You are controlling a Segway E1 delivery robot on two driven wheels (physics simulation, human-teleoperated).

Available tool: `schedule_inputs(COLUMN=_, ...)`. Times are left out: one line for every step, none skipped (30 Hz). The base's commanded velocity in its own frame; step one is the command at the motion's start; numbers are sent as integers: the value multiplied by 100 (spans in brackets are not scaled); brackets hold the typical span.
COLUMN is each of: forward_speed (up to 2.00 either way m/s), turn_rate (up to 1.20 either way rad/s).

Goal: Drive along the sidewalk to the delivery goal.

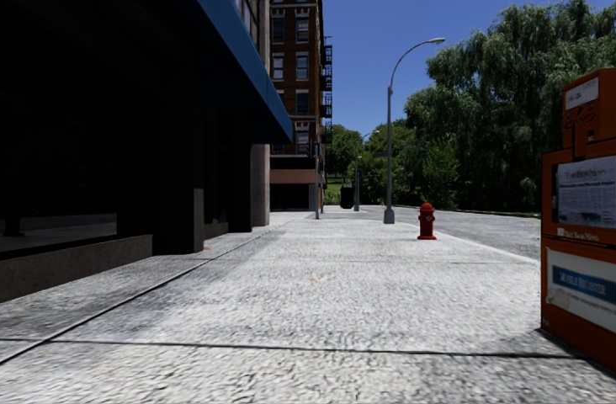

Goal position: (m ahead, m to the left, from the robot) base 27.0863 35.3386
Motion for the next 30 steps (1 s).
schedule_inputs(forward_speed=200, turn_rate=0)
schedule_inputs(forward_speed=200, turn_rate=0)
schedule_inputs(forward_speed=200, turn_rate=0)
schedule_inputs(forward_speed=200, turn_rate=0)
schedule_inputs(forward_speed=200, turn_rate=0)
schedule_inputs(forward_speed=200, turn_rate=0)
schedule_inputs(forward_speed=200, turn_rate=0)
schedule_inputs(forward_speed=200, turn_rate=0)
schedule_inputs(forward_speed=200, turn_rate=0)
schedule_inputs(forward_speed=200, turn_rate=0)
schedule_inputs(forward_speed=200, turn_rate=0)
schedule_inputs(forward_speed=200, turn_rate=0)
schedule_inputs(forward_speed=200, turn_rate=0)
schedule_inputs(forward_speed=200, turn_rate=0)
schedule_inputs(forward_speed=200, turn_rate=0)
schedule_inputs(forward_speed=200, turn_rate=0)
schedule_inputs(forward_speed=200, turn_rate=0)
schedule_inputs(forward_speed=200, turn_rate=0)
schedule_inputs(forward_speed=200, turn_rate=0)
schedule_inputs(forward_speed=200, turn_rate=0)
schedule_inputs(forward_speed=200, turn_rate=0)
schedule_inputs(forward_speed=200, turn_rate=0)
schedule_inputs(forward_speed=200, turn_rate=0)
schedule_inputs(forward_speed=200, turn_rate=0)
schedule_inputs(forward_speed=200, turn_rate=0)
schedule_inputs(forward_speed=200, turn_rate=0)
schedule_inputs(forward_speed=200, turn_rate=0)
schedule_inputs(forward_speed=200, turn_rate=0)
schedule_inputs(forward_speed=200, turn_rate=0)
schedule_inputs(forward_speed=200, turn_rate=0)
